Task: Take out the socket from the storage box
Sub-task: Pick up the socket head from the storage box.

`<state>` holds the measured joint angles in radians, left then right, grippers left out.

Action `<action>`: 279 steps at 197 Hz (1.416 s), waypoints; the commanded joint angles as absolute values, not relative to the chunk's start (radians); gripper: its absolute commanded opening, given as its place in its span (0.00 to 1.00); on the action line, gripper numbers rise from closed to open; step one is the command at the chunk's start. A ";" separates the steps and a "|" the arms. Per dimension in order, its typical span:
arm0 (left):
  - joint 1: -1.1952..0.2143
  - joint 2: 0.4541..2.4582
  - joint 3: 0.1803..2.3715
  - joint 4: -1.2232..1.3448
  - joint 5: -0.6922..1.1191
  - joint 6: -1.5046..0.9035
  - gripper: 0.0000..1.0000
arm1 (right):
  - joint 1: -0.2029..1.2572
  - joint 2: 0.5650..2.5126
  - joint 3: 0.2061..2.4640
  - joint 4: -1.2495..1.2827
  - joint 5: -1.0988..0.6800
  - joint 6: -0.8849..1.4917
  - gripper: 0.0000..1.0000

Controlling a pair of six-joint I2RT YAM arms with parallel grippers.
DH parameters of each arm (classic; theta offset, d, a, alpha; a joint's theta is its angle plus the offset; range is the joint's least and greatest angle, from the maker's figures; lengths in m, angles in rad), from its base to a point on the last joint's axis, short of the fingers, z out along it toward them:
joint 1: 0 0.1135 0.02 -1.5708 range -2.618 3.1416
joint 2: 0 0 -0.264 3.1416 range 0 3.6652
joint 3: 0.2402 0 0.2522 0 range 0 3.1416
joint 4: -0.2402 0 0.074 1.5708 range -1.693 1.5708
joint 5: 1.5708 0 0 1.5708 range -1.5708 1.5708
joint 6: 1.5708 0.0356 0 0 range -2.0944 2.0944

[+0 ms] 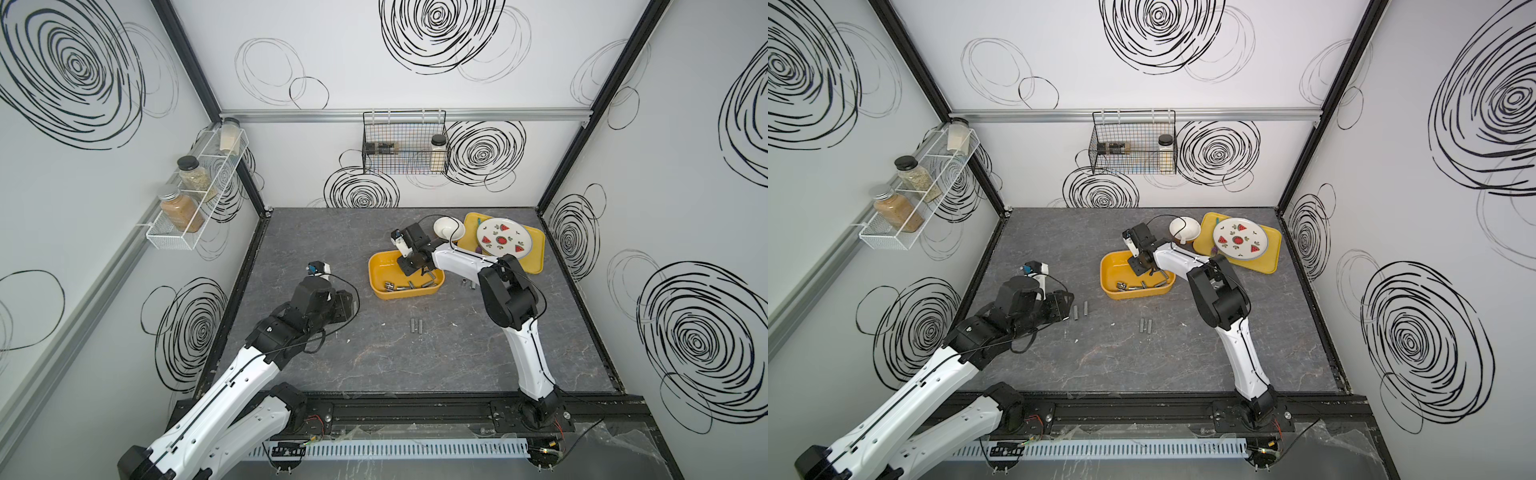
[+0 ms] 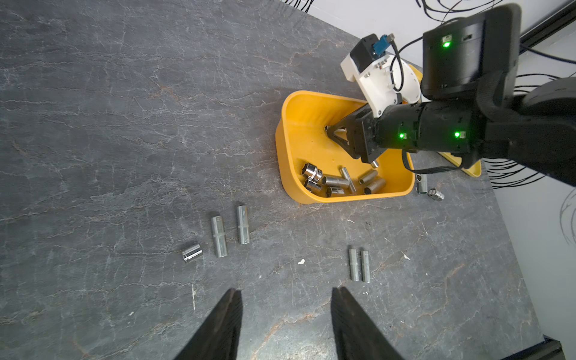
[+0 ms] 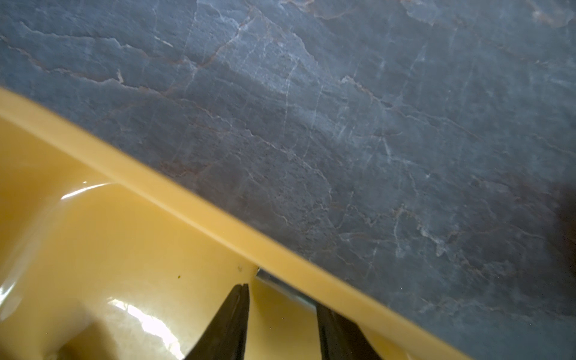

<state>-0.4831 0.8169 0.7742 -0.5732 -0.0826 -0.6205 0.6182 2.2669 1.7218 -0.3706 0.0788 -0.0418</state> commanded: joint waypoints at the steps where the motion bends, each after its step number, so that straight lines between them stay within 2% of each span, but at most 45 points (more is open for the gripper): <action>1: -0.477 0.808 0.766 -0.536 -0.087 -0.612 0.54 | 0.611 2.343 1.740 -0.445 0.131 -0.031 0.42; 25: -0.477 0.808 0.765 -0.535 -0.089 -0.613 0.54 | 0.611 2.368 1.763 -0.483 0.119 -0.023 0.42; 46: -0.478 0.811 0.767 -0.536 -0.089 -0.612 0.54 | 0.603 2.338 1.738 -0.479 -0.088 -0.007 0.42; 62: -0.478 0.814 0.767 -0.537 -0.089 -0.613 0.54 | 0.603 2.292 1.680 -0.434 -0.156 0.017 0.43; 105: -0.479 0.813 0.765 -0.536 -0.090 -0.614 0.54 | 0.603 2.237 1.631 -0.393 -0.054 0.023 0.43; 142: -0.482 0.815 0.767 -0.539 -0.093 -0.614 0.54 | 0.603 2.295 1.693 -0.442 0.034 0.043 0.40; 162: -0.483 0.814 0.765 -0.537 -0.097 -0.615 0.54 | 0.604 2.303 1.689 -0.433 0.045 0.069 0.37; 169: -0.483 0.815 0.767 -0.537 -0.097 -0.615 0.54 | 0.607 2.303 1.687 -0.430 0.044 0.078 0.31; 210: -0.482 0.819 0.767 -0.538 -0.097 -0.615 0.54 | 0.616 2.267 1.686 -0.413 0.037 0.149 0.16; 251: -0.483 0.815 0.767 -0.540 -0.103 -0.619 0.54 | 0.615 2.154 1.668 -0.396 -0.023 0.234 0.08; 279: -0.483 0.813 0.768 -0.542 -0.104 -0.618 0.54 | 0.617 2.072 1.654 -0.417 -0.023 0.301 0.07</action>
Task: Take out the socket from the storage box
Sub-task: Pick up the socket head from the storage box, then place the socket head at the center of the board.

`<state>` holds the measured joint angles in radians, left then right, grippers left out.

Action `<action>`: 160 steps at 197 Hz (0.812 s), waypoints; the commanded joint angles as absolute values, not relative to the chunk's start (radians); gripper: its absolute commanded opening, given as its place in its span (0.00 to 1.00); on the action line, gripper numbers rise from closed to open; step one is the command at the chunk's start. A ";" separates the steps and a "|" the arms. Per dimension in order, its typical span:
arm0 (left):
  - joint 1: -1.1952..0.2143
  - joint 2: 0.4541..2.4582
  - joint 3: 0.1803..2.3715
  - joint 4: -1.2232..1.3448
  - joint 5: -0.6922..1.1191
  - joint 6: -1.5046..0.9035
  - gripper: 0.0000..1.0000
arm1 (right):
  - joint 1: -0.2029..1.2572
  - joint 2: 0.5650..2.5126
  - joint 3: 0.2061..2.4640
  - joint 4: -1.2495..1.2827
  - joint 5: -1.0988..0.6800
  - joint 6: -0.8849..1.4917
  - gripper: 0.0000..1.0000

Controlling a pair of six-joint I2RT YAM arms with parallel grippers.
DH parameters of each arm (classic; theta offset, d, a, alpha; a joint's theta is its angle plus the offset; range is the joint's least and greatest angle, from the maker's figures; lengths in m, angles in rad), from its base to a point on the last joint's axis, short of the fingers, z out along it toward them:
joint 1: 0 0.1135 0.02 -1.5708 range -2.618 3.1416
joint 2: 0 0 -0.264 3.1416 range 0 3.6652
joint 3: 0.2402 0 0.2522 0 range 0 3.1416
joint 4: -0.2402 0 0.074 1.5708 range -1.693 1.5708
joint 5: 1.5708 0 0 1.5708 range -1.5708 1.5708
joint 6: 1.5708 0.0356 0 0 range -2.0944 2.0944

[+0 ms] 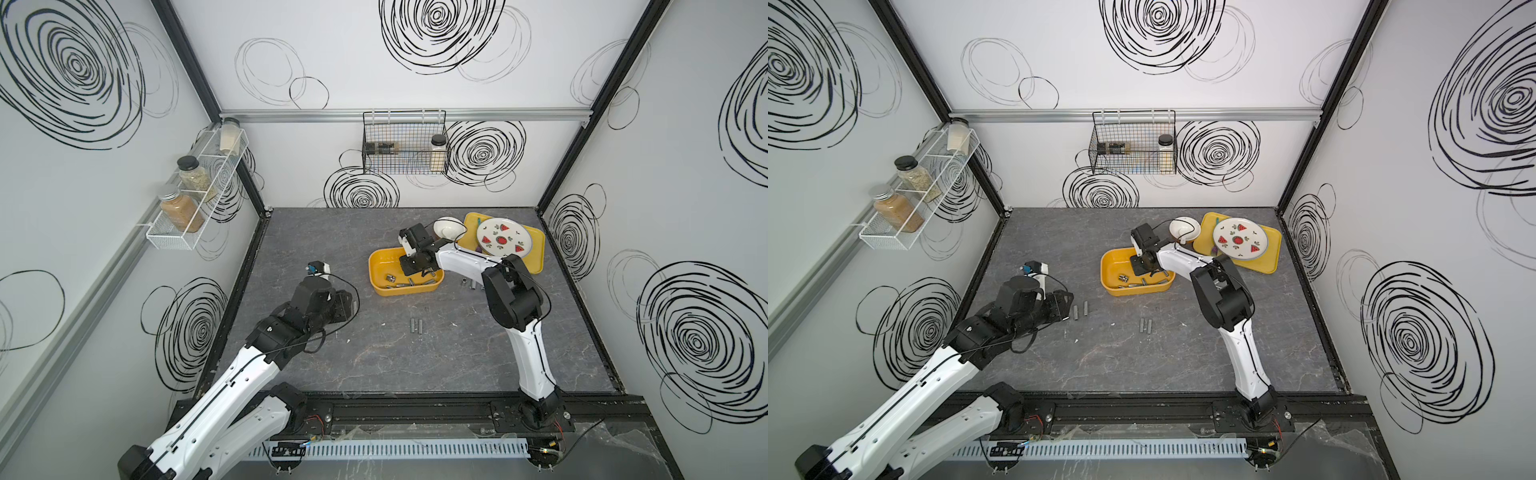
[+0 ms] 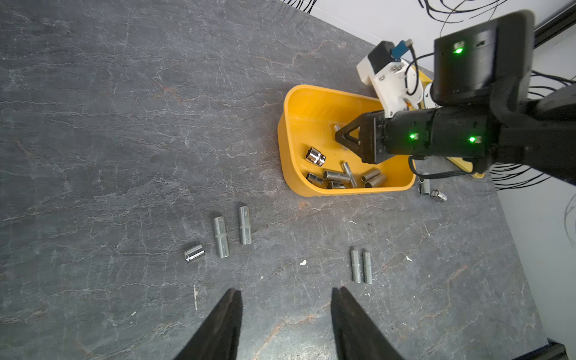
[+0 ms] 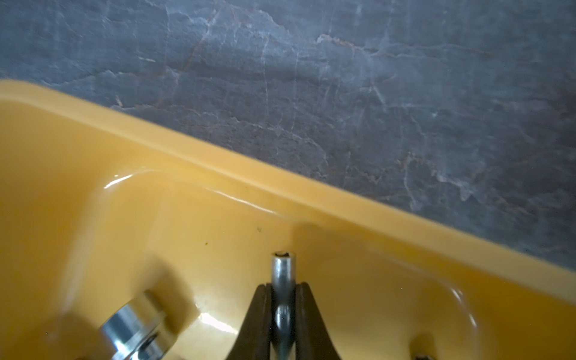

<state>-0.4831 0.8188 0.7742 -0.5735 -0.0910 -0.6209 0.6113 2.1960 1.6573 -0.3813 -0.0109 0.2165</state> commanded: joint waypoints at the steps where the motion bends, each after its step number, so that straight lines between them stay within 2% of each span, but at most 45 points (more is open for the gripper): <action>1: -0.483 0.813 0.768 -0.542 -0.104 -0.618 0.54 | 0.617 2.069 1.653 -0.419 -0.022 0.304 0.07; 41: -0.483 0.806 0.767 -0.543 -0.110 -0.621 0.54 | 0.618 1.926 1.582 -0.441 -0.069 0.379 0.06; 113: -0.492 0.781 0.767 -0.546 -0.122 -0.627 0.54 | 0.647 1.558 1.158 -0.438 -0.137 0.499 0.06; 160: -0.497 0.761 0.764 -0.549 -0.142 -0.637 0.54 | 0.672 1.440 0.888 -0.365 -0.119 0.587 0.06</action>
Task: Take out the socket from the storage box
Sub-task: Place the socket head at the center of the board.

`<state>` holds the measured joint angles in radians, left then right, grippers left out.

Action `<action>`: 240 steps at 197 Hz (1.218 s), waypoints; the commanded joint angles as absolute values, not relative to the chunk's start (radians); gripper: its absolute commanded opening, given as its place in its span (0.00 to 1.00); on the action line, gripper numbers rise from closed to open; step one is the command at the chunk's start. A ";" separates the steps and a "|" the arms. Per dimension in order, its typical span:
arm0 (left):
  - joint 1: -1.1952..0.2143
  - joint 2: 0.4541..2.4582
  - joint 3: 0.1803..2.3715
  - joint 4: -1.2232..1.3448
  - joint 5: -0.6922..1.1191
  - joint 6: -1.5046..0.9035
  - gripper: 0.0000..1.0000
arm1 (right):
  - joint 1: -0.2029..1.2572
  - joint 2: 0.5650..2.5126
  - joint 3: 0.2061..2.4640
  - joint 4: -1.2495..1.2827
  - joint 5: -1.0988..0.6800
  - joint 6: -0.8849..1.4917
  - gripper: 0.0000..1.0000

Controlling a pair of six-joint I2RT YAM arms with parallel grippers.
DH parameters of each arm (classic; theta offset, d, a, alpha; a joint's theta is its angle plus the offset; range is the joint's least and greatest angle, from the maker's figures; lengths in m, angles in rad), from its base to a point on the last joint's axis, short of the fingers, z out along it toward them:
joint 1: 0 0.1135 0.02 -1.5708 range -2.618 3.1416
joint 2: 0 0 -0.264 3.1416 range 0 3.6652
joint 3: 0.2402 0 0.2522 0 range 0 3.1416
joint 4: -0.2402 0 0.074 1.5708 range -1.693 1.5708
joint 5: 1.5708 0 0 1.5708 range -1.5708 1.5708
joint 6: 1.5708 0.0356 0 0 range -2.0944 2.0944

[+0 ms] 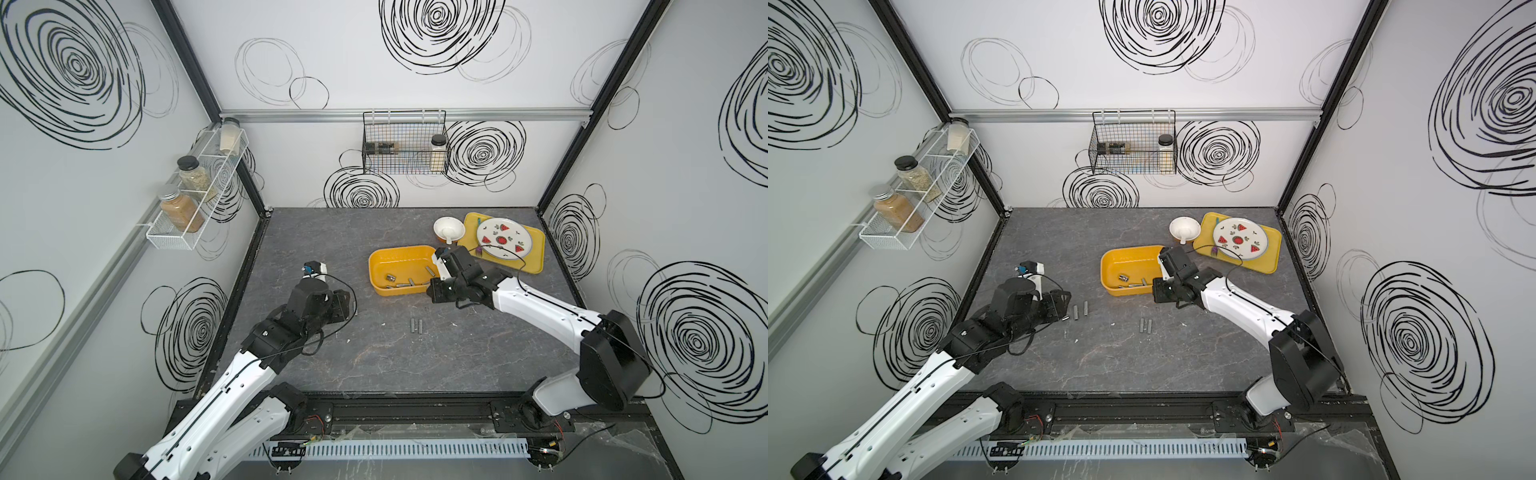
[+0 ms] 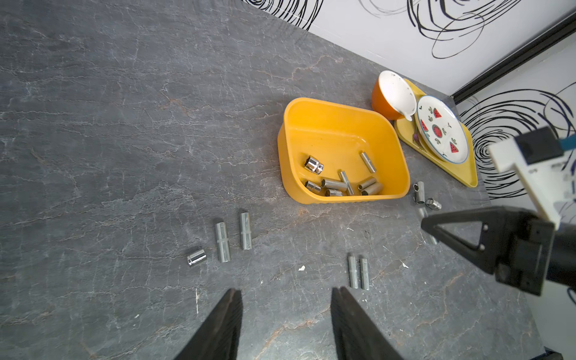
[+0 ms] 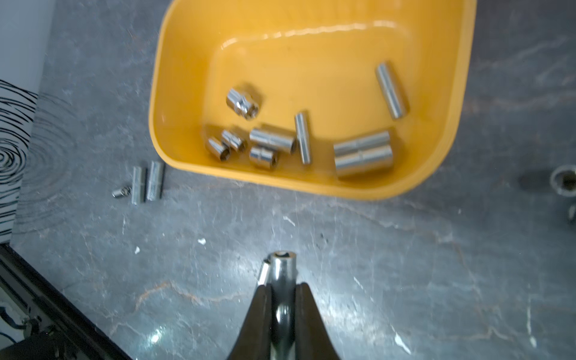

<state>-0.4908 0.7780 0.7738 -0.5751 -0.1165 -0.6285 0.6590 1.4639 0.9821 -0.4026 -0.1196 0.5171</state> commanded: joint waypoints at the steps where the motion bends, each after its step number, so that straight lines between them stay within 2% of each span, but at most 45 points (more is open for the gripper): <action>1: -0.497 0.761 0.763 -0.549 -0.142 -0.637 0.54 | 0.672 1.440 0.885 -0.363 -0.119 0.588 0.06; 62: -0.499 0.773 0.765 -0.552 -0.144 -0.637 0.54 | 0.719 1.489 0.748 -0.198 -0.073 0.718 0.06; 136: -0.502 0.781 0.765 -0.552 -0.147 -0.637 0.54 | 0.763 1.574 0.770 -0.176 -0.045 0.780 0.08; 240: -0.500 0.811 0.769 -0.546 -0.124 -0.629 0.54 | 0.772 1.603 0.764 -0.180 -0.020 0.798 0.22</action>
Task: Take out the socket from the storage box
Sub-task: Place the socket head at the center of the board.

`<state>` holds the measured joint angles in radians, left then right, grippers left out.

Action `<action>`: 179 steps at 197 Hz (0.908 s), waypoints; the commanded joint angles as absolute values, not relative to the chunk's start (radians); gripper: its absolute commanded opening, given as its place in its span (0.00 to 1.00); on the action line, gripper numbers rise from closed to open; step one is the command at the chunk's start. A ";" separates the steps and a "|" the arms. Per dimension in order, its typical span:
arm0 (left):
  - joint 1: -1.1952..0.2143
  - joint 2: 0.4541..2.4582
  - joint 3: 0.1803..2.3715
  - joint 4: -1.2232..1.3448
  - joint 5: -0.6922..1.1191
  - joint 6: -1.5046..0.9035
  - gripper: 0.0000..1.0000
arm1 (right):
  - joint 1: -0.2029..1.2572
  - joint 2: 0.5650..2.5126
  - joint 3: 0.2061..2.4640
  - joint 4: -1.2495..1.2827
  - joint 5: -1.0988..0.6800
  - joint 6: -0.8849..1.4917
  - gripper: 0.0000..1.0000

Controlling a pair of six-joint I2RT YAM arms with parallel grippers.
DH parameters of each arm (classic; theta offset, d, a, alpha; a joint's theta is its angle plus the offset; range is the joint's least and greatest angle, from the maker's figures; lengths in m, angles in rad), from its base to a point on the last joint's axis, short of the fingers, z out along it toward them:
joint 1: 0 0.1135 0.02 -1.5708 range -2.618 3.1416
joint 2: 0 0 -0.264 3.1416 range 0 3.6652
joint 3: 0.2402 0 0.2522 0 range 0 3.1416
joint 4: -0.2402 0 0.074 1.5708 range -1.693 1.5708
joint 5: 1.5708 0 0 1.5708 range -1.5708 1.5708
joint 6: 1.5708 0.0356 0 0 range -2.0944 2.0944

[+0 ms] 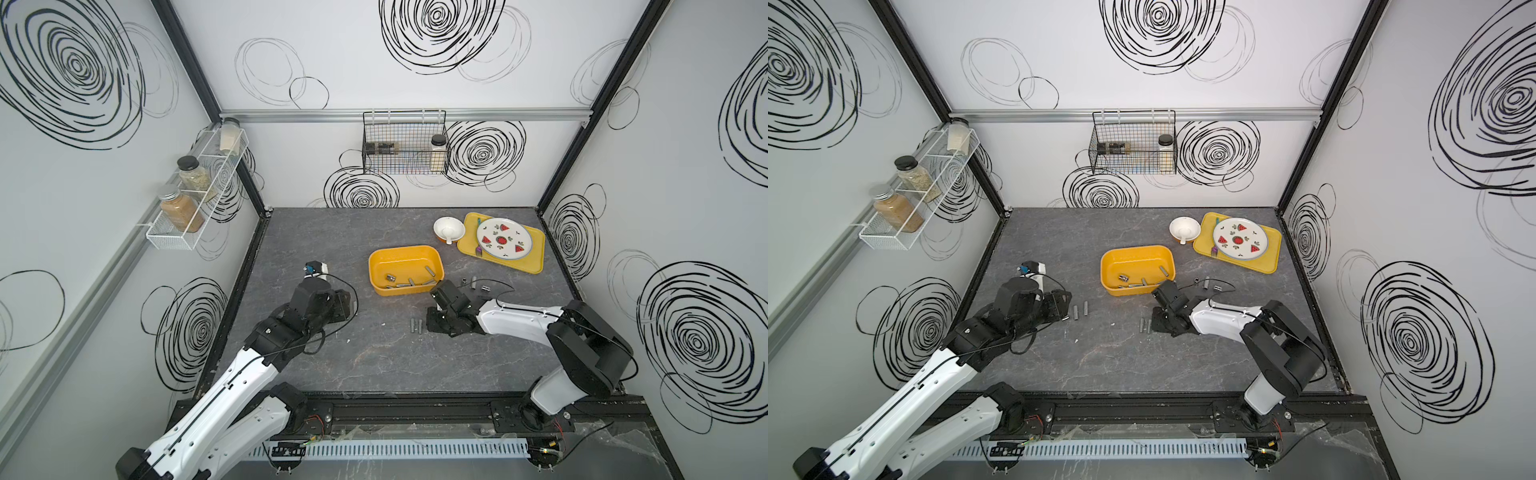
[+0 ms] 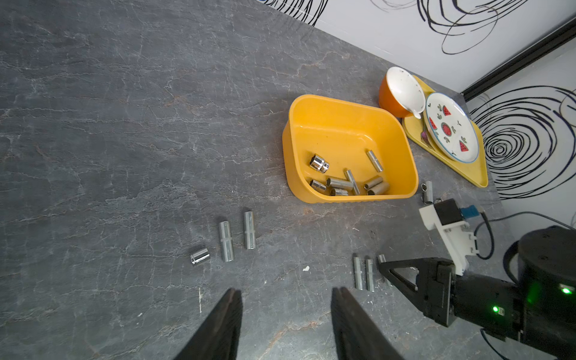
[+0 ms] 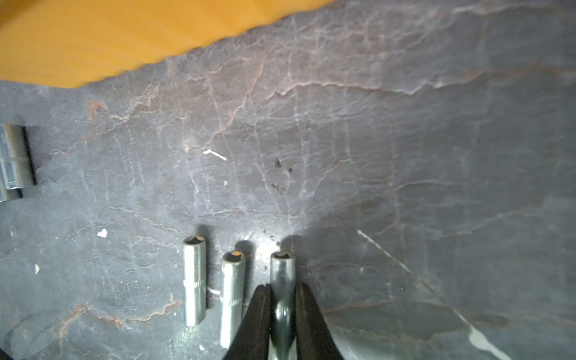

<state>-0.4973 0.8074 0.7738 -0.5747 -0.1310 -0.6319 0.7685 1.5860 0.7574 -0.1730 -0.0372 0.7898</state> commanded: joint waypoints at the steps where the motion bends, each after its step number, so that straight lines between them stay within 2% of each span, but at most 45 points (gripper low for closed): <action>1: -0.500 0.810 0.769 -0.546 -0.124 -0.629 0.54 | 0.772 1.603 0.763 -0.180 -0.020 0.797 0.22; 120: -0.500 0.810 0.769 -0.548 -0.130 -0.632 0.54 | 0.773 1.593 0.789 -0.190 -0.019 0.770 0.25; 179: -0.499 0.863 0.785 -0.546 -0.138 -0.637 0.54 | 0.773 1.503 0.849 -0.252 0.039 0.671 0.34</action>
